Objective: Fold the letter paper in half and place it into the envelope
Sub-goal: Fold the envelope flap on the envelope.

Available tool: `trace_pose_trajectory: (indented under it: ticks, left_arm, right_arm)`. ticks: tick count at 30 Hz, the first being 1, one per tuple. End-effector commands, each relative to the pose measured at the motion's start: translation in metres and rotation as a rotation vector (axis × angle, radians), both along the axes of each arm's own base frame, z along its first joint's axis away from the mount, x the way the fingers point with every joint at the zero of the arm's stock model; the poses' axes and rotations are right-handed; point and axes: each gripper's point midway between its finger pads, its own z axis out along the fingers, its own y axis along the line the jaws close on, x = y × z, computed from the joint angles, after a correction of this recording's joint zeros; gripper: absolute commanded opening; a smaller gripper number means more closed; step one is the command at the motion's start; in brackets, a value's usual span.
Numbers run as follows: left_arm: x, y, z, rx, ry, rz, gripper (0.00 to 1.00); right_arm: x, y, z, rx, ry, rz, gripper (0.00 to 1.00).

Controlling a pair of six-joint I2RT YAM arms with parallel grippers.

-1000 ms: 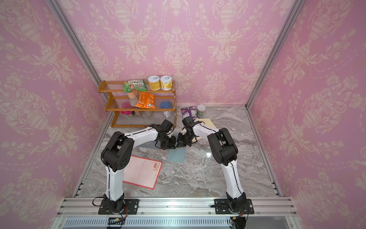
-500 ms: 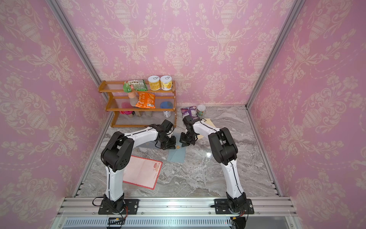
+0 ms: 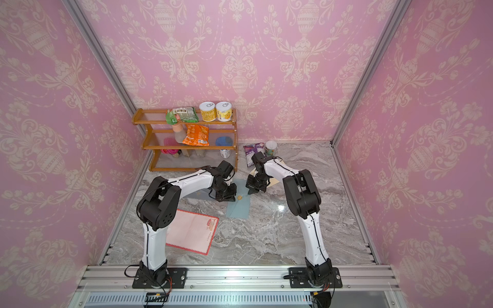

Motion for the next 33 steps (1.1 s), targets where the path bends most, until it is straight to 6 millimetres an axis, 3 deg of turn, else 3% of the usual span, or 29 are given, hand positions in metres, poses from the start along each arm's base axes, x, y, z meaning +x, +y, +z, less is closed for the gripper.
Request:
trace_pose_trajectory:
  ticks: [1,6,11,21,24,28,33]
  left_arm:
    - [-0.004,-0.009,-0.012,0.028,0.031,-0.030,0.00]
    - [0.001,-0.024,-0.022,0.010,0.051,-0.031,0.00]
    - [-0.007,-0.020,-0.036,0.030,0.091,-0.051,0.00]
    - [-0.027,0.031,-0.029,0.122,0.093,-0.100,0.00]
    - [-0.032,0.036,-0.026,0.131,0.090,-0.124,0.00]
    - [-0.032,0.026,-0.027,0.106,0.087,-0.126,0.00]
    - [-0.023,-0.001,-0.027,0.078,0.067,-0.128,0.00]
  right_arm:
    - [-0.011,-0.015,-0.033,-0.084,0.066,-0.014,0.00]
    - [-0.012,-0.015,-0.032,-0.083,0.067,-0.021,0.00]
    - [-0.013,-0.015,-0.034,-0.082,0.075,-0.030,0.00]
    - [-0.016,-0.018,-0.042,-0.102,0.093,-0.036,0.00]
    - [-0.016,-0.018,-0.043,-0.104,0.093,-0.038,0.00]
    - [-0.014,-0.018,-0.042,-0.104,0.090,-0.041,0.00]
    - [-0.013,-0.015,-0.042,-0.095,0.091,-0.045,0.00]
